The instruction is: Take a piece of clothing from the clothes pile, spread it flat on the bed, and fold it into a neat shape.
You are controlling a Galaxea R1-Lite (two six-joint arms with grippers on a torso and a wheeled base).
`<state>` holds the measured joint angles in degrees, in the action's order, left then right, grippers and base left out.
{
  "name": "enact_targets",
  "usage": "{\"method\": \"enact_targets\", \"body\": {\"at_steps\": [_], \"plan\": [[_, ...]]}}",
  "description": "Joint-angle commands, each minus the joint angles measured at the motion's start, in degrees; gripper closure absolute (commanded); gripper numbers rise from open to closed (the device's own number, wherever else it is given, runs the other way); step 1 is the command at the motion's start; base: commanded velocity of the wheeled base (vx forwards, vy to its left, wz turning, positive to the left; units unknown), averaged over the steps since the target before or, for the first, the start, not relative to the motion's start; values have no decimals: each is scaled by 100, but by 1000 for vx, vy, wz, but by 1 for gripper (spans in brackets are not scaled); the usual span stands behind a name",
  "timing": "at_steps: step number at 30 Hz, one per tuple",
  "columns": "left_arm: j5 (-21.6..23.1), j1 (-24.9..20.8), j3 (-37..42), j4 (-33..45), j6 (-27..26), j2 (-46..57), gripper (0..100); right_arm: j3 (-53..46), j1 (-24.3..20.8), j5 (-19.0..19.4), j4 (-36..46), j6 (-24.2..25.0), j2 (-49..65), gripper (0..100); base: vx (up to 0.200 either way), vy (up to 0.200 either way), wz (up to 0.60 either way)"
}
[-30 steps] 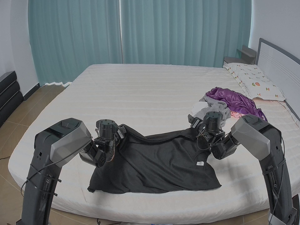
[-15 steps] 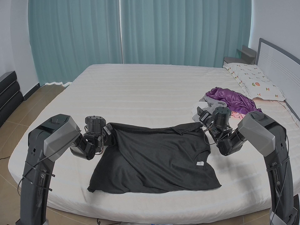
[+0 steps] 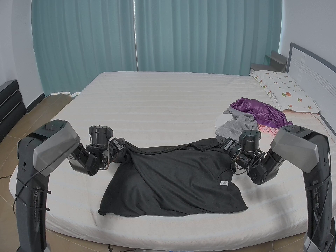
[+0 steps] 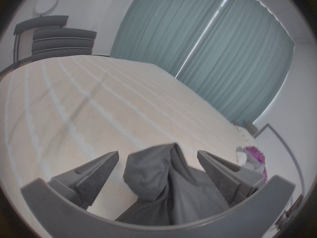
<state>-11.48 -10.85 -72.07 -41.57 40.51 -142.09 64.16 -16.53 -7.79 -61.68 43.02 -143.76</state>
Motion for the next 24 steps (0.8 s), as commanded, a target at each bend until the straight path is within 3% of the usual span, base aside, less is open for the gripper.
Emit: {"method": "enact_targets", "body": {"at_steps": [1,7,9,10,16,24], "plan": [[6,109,79,17,273,525,0,-738,-122,190,-37,374,894,0,0,0,0],[401,109,1345,-167,388,1114,0,-1793,-61,603,-142,611,1509,0,0,0,0],[507,109,1652,-281,414,1272,0,-2030,-34,621,-239,611,1597,0,0,0,0],[647,101,2171,-501,458,1536,0,-2461,-8,621,-511,611,1746,0,0,0,0],[674,-40,3524,-1222,581,2045,0,-3735,-87,656,-1162,593,2054,0,0,0,0],[832,-189,4553,-1538,1451,2397,0,-4491,-175,761,-1302,708,2256,0,0,0,0]]}}
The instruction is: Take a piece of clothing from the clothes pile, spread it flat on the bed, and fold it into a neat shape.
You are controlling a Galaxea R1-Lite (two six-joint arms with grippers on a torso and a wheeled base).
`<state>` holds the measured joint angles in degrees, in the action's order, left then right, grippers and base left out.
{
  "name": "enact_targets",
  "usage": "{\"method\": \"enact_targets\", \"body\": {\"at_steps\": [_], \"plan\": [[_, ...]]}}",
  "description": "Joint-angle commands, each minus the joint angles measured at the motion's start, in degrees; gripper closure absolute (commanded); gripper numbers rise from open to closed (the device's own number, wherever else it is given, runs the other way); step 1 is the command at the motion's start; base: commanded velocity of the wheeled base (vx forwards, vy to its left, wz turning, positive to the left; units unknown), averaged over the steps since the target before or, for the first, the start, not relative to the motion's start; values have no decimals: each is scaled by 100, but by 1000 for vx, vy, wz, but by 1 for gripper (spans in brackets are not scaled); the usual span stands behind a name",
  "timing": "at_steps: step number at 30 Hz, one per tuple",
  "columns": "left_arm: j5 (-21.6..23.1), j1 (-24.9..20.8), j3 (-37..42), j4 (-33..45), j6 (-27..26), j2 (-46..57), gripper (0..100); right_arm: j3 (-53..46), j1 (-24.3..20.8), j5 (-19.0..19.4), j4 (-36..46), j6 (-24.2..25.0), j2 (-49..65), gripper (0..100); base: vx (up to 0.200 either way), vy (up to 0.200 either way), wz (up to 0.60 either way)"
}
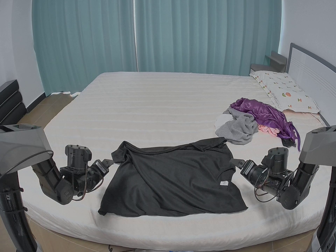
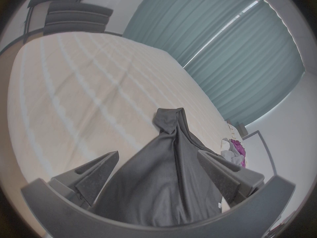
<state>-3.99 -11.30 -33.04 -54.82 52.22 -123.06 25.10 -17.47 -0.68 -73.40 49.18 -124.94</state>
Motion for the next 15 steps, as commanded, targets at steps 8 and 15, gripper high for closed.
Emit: {"method": "enact_targets", "body": {"at_steps": [8,15], "plan": [[100,-188,1115,-442,306,441,0,-937,-187,68,-140,136,277,0,0,0,0],[293,-197,1317,-486,517,301,0,-1113,-213,68,-148,145,269,0,-171,0,0]]}}
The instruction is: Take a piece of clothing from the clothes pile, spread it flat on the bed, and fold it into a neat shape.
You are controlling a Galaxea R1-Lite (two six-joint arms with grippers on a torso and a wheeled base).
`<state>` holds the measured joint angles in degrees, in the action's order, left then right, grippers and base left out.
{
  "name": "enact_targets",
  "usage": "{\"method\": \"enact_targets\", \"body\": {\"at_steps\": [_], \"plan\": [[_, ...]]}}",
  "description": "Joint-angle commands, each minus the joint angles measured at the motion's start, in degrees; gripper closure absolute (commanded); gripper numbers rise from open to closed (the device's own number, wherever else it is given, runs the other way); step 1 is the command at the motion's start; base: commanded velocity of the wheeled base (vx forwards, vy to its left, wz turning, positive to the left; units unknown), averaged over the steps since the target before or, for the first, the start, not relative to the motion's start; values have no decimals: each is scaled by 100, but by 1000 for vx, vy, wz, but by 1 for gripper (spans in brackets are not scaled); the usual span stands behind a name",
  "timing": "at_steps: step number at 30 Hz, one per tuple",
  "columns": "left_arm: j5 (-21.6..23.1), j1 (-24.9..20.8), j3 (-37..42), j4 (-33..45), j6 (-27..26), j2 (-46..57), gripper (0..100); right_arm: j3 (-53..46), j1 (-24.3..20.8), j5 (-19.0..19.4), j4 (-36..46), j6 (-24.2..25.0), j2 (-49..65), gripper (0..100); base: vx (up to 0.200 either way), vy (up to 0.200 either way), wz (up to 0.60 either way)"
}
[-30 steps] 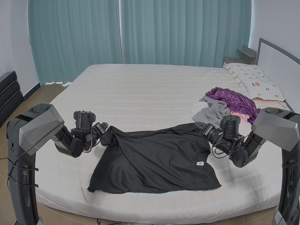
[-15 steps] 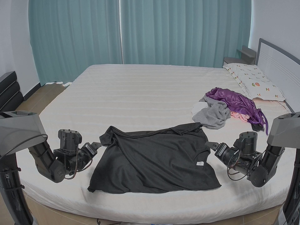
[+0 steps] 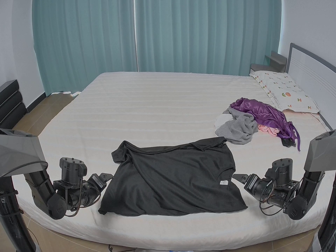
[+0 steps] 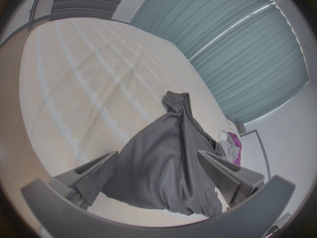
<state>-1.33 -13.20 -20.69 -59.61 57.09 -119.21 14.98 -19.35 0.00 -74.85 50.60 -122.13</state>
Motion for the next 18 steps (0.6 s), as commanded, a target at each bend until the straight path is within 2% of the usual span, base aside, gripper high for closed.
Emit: {"method": "enact_targets", "body": {"at_steps": [1,6,11,15,18], "plan": [[27,-16,100,-7,30,-120,0,-110,-25,0,6,2,-13,0,-200,0,0],[-34,-68,135,-7,22,-234,0,-110,-25,0,6,160,-13,0,-200,0,0],[-96,-244,135,-15,66,-331,0,-74,-25,0,6,222,-31,0,0,0,0],[-447,-561,65,-15,136,-524,0,-57,-25,0,6,222,-31,0,0,0,0],[-975,-824,-164,-15,153,-841,0,-30,-69,9,6,222,-57,0,0,0,0]]}}
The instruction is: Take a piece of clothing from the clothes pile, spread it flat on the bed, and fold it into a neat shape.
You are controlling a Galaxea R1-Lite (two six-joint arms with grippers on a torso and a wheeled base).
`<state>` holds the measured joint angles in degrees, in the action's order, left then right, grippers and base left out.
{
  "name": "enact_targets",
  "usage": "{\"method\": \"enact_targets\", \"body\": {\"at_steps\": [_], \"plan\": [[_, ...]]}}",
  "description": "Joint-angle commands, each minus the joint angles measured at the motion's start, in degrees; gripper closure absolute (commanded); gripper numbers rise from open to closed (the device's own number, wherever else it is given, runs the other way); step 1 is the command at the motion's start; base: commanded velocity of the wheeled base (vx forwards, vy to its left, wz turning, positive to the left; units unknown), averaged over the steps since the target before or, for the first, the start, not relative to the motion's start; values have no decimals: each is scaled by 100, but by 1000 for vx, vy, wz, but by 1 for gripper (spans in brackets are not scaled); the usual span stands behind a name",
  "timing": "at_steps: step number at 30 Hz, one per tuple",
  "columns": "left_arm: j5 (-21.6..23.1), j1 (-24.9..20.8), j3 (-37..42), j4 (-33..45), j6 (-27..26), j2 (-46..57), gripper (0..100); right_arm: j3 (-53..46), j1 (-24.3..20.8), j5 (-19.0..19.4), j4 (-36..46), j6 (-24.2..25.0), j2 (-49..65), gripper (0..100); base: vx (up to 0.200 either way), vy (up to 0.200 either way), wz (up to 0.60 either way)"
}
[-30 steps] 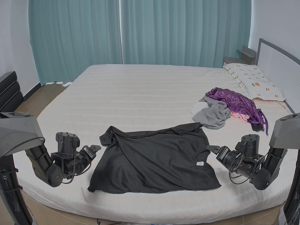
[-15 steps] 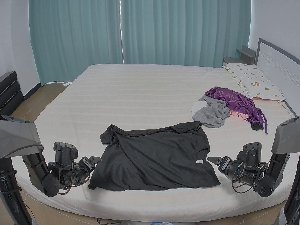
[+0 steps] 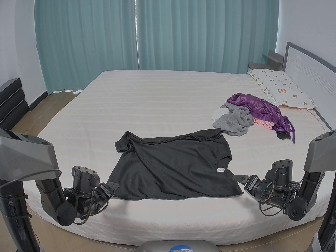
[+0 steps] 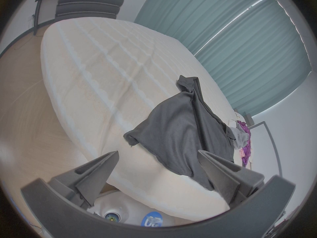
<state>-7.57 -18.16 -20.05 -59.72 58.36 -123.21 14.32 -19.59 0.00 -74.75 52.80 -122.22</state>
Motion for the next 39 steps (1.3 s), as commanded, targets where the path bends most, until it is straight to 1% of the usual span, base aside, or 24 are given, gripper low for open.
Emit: {"method": "enact_targets", "body": {"at_steps": [1,3,10,16,19,22,23,31,34,37,39], "plan": [[-438,-355,-297,-4,27,-502,0,35,-54,9,-4,2,-56,0,0,0,0],[-544,-363,-438,-4,27,-599,0,44,-98,0,-13,2,-82,0,0,0,0],[-605,-319,-754,-4,9,-792,0,53,-159,9,-13,2,-82,0,0,0,0],[-676,-249,-851,-4,-52,-924,0,62,-168,9,-4,11,-100,0,0,0,0],[-746,-100,-886,-4,-202,-994,0,53,-168,9,-4,11,-91,0,0,0,0],[-966,-38,-869,-4,-342,-994,0,44,-168,9,-4,20,-100,0,0,0,0],[-1027,-29,-877,-13,-369,-986,100,44,-168,9,-4,20,-109,0,0,0,0],[-1247,-12,-746,-259,-501,-907,100,35,-203,-9,-4,82,-162,0,0,0,0],[-1414,94,-684,-312,-729,-819,100,18,-203,-9,13,73,-179,0,0,0,0],[-1458,173,-675,-382,-861,-748,100,18,-203,-9,49,73,-241,0,0,0,0],[-1467,261,-517,-584,-958,-537,100,35,-194,-26,66,64,-408,0,0,0,0]]}}
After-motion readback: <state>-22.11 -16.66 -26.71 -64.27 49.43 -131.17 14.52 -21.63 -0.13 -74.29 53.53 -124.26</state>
